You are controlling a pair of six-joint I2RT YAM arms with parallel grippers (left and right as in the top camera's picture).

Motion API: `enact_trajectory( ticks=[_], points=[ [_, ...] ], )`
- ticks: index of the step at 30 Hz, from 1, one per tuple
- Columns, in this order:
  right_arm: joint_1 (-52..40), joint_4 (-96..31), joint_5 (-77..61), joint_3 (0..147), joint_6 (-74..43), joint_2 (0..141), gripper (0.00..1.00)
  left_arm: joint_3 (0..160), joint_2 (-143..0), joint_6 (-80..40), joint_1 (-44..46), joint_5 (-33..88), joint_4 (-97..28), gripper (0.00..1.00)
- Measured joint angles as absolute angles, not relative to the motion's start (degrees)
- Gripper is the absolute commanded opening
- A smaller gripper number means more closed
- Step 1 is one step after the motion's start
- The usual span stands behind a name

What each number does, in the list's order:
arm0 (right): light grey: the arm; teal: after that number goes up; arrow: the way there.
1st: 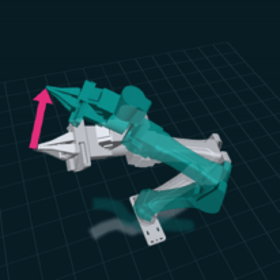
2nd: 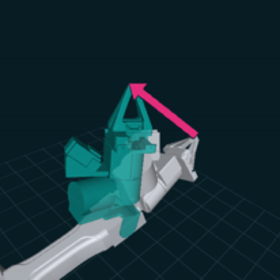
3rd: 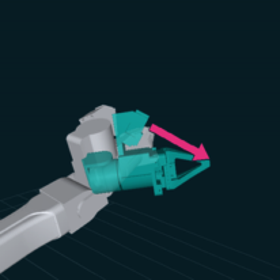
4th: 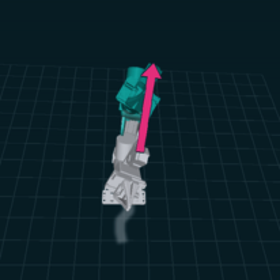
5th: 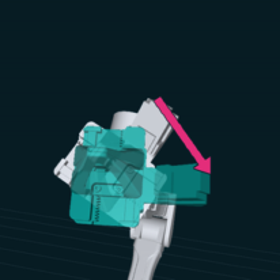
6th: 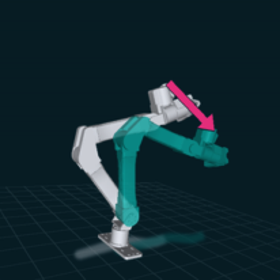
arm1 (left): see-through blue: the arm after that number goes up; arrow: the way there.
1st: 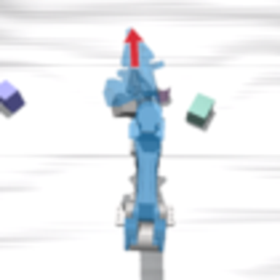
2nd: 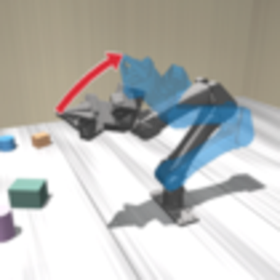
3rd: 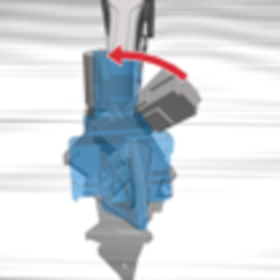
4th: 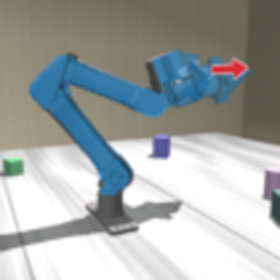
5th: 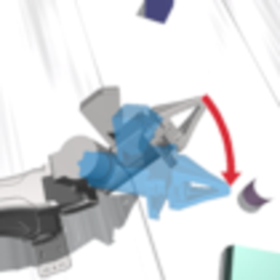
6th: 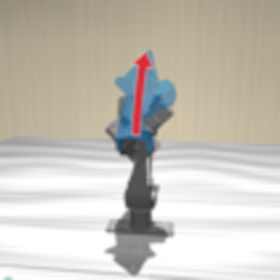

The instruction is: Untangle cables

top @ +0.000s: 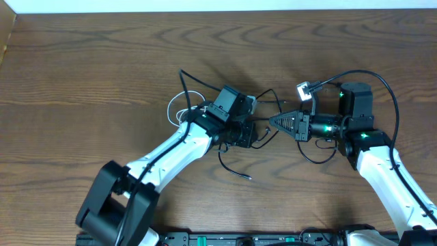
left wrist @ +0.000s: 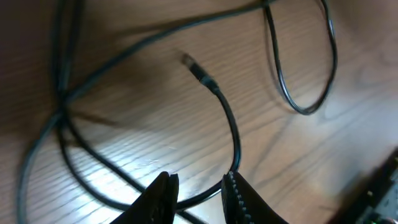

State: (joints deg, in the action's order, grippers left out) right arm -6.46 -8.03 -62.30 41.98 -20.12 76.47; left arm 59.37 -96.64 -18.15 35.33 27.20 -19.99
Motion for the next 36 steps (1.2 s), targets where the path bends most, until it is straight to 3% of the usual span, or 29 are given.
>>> enact_trajectory(
  ticks=[7,10,34,35,36],
  points=[
    [-6.46,-8.05,-62.30,41.98,-20.12,76.47,0.01,59.37,-100.09,-16.69,35.83,33.30,-20.18,0.30],
    [-6.46,-8.10,-62.30,41.98,-20.12,76.47,0.01,59.37,-100.29,-16.19,36.40,33.78,-20.25,0.35],
    [-6.46,-8.69,-62.30,41.98,-20.12,76.47,0.01,59.37,-102.78,-9.96,41.43,24.75,-20.32,0.35],
    [-6.46,-8.69,-62.30,41.98,-20.12,76.47,0.01,59.37,-102.78,-9.96,41.43,24.43,-20.29,0.31],
    [-6.46,-8.69,-62.28,41.98,-20.12,76.47,0.01,59.37,-102.78,-9.91,41.43,24.05,-20.25,0.19]
  ],
)
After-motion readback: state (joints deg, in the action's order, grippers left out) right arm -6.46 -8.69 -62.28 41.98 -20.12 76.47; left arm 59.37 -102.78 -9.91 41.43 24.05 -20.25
